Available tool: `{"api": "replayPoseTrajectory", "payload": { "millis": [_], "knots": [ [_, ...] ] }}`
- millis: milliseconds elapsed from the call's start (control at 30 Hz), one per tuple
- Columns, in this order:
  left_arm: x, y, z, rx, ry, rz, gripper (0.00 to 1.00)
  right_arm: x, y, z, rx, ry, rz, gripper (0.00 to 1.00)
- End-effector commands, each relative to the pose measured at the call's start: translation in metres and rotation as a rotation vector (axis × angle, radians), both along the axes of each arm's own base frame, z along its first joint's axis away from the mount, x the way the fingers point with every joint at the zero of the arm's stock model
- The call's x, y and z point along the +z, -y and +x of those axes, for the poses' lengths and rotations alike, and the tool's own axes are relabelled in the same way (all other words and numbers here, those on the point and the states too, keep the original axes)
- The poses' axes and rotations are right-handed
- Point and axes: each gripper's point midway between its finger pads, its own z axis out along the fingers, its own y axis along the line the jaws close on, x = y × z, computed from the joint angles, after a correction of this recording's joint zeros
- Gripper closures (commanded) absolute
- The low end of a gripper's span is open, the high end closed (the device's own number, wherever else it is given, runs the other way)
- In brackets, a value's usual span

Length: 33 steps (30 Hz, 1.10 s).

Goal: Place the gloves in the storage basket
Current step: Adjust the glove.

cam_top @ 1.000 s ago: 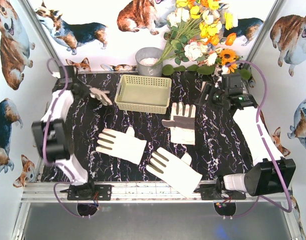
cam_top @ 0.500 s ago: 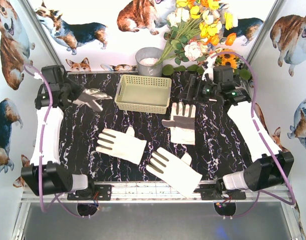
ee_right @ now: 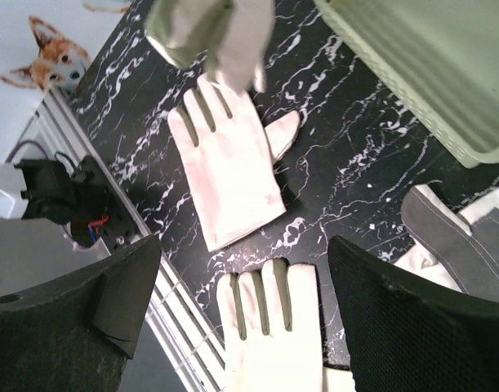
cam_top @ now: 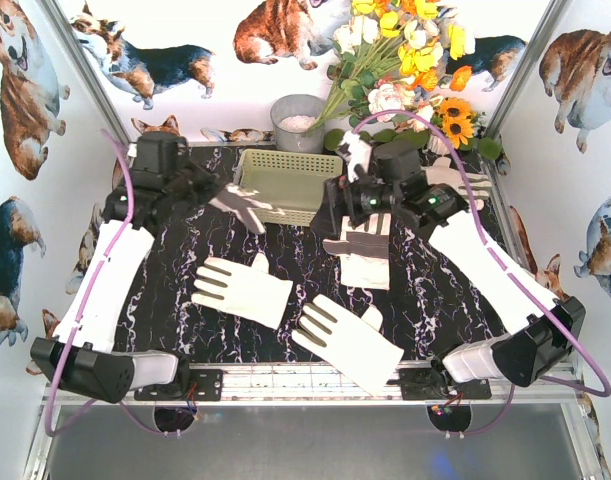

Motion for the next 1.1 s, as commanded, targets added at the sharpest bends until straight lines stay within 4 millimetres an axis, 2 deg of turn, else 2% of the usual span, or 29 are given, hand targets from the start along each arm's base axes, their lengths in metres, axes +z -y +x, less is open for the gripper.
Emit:
{"api": "replayPoseTrajectory", "payload": {
  "millis": [0, 133, 400, 567, 600, 733, 767, 833, 867, 933, 1067],
  "knots": [
    [0.028, 0.037, -0.004, -0.038, 0.059, -0.088, 1.0, 0.031, -0.018, -0.006, 0.075, 0.181, 0.01, 0.15],
    [0.034, 0.061, -0.009, -0.076, 0.076, -0.132, 1.0, 0.028, -0.03, -0.009, 0.093, 0.22, -0.01, 0.12],
    [0.036, 0.094, -0.023, -0.158, 0.066, -0.169, 1.0, 0.025, -0.046, 0.006, 0.111, 0.281, 0.008, 0.12],
    [0.042, 0.107, -0.029, -0.186, 0.075, -0.195, 1.0, 0.024, -0.054, 0.017, 0.105, 0.295, -0.002, 0.14],
    [0.044, 0.108, -0.03, -0.189, 0.079, -0.196, 1.0, 0.023, -0.055, 0.018, 0.106, 0.29, -0.008, 0.21],
    [0.043, 0.105, -0.031, -0.194, 0.087, -0.166, 1.0, 0.023, -0.057, 0.015, 0.12, 0.252, -0.01, 0.85],
    [0.042, 0.104, -0.032, -0.199, 0.091, -0.154, 1.0, 0.023, -0.057, 0.014, 0.12, 0.241, -0.009, 0.98],
    [0.043, 0.103, -0.033, -0.213, 0.102, -0.13, 1.0, 0.026, -0.057, 0.011, 0.124, 0.228, 0.0, 1.0],
    [0.045, 0.103, -0.033, -0.224, 0.112, -0.116, 0.96, 0.028, -0.057, 0.009, 0.122, 0.228, 0.006, 1.0],
    [0.048, 0.102, -0.033, -0.254, 0.136, -0.075, 0.78, 0.032, -0.054, 0.007, 0.11, 0.221, 0.018, 1.0],
    [0.058, 0.095, -0.032, -0.293, 0.21, 0.034, 0.57, 0.042, -0.046, 0.007, 0.045, 0.177, 0.07, 1.0]
  ]
}}
